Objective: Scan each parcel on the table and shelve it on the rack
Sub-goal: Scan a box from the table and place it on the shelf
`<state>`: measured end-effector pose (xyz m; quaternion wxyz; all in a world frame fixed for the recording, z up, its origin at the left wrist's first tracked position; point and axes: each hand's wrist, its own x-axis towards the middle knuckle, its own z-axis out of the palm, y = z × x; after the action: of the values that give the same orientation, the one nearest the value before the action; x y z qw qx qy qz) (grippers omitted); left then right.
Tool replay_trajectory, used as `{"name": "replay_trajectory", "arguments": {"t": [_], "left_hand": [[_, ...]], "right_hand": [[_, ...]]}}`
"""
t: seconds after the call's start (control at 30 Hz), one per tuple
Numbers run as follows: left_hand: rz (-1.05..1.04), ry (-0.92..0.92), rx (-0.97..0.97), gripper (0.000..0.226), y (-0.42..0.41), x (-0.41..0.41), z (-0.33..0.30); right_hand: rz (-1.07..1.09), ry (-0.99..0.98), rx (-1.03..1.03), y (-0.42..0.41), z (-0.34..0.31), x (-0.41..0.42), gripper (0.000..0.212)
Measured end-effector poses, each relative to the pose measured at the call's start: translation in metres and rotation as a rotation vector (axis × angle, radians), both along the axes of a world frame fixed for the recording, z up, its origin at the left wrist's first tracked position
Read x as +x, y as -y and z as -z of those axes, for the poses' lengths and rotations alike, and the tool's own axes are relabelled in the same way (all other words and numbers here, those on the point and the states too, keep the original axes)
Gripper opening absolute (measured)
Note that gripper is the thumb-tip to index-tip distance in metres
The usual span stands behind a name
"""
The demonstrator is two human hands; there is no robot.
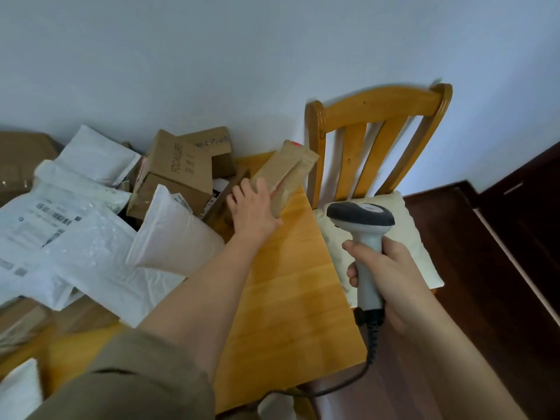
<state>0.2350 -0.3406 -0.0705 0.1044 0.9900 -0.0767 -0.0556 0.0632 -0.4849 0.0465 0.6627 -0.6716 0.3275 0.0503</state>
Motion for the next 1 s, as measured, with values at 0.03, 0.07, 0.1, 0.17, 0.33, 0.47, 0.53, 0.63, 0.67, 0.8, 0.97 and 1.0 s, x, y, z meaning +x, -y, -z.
{"name": "replay_trajectory", "arguments": {"t": [0.03, 0.07, 0.1, 0.17, 0.33, 0.47, 0.53, 0.63, 0.67, 0.8, 0.97, 1.0], "left_hand": [[0.032, 0.006, 0.009, 0.087, -0.003, -0.01, 0.0], [0.079, 0.006, 0.016, 0.094, -0.007, -0.022, 0.001], [0.133, -0.001, 0.021, 0.102, -0.011, -0.036, 0.002], [0.232, -0.013, 0.052, 0.116, -0.022, -0.068, 0.003], [0.394, 0.038, 0.319, 0.11, -0.058, -0.157, 0.007], [0.43, 0.115, 0.426, 0.1, -0.11, -0.217, 0.018], [0.43, 0.162, 0.426, 0.102, -0.139, -0.236, 0.024], [0.366, 0.179, 0.468, 0.101, -0.186, -0.264, 0.026], [0.34, 0.169, 0.468, 0.1, -0.201, -0.27, 0.026], [0.305, 0.037, 0.418, 0.086, -0.247, -0.293, 0.036], [-0.192, -0.12, 0.126, 0.072, -0.245, -0.305, 0.025], [-0.33, -0.125, 0.063, 0.071, -0.244, -0.303, 0.026]], "right_hand": [[-0.004, 0.005, 0.002, 0.001, 0.0, -0.002, 0.01], [-0.008, 0.009, 0.007, 0.003, 0.0, -0.005, 0.01], [-0.009, 0.013, 0.017, 0.004, -0.001, -0.008, 0.009], [-0.003, 0.023, 0.044, 0.004, -0.005, -0.014, 0.008], [-0.05, 0.068, 0.11, -0.009, -0.009, -0.026, 0.006], [-0.15, 0.06, 0.113, -0.037, -0.012, -0.032, 0.005], [-0.191, 0.038, 0.11, -0.05, -0.011, -0.035, 0.007], [-0.294, 0.006, 0.107, -0.077, -0.009, -0.043, 0.009], [-0.326, -0.006, 0.104, -0.085, -0.009, -0.046, 0.009], [-0.385, -0.059, 0.069, -0.114, -0.002, -0.057, 0.006], [-0.429, -0.103, 0.047, -0.148, 0.007, -0.066, 0.006], [-0.442, -0.114, 0.042, -0.153, 0.009, -0.068, 0.007]]}}
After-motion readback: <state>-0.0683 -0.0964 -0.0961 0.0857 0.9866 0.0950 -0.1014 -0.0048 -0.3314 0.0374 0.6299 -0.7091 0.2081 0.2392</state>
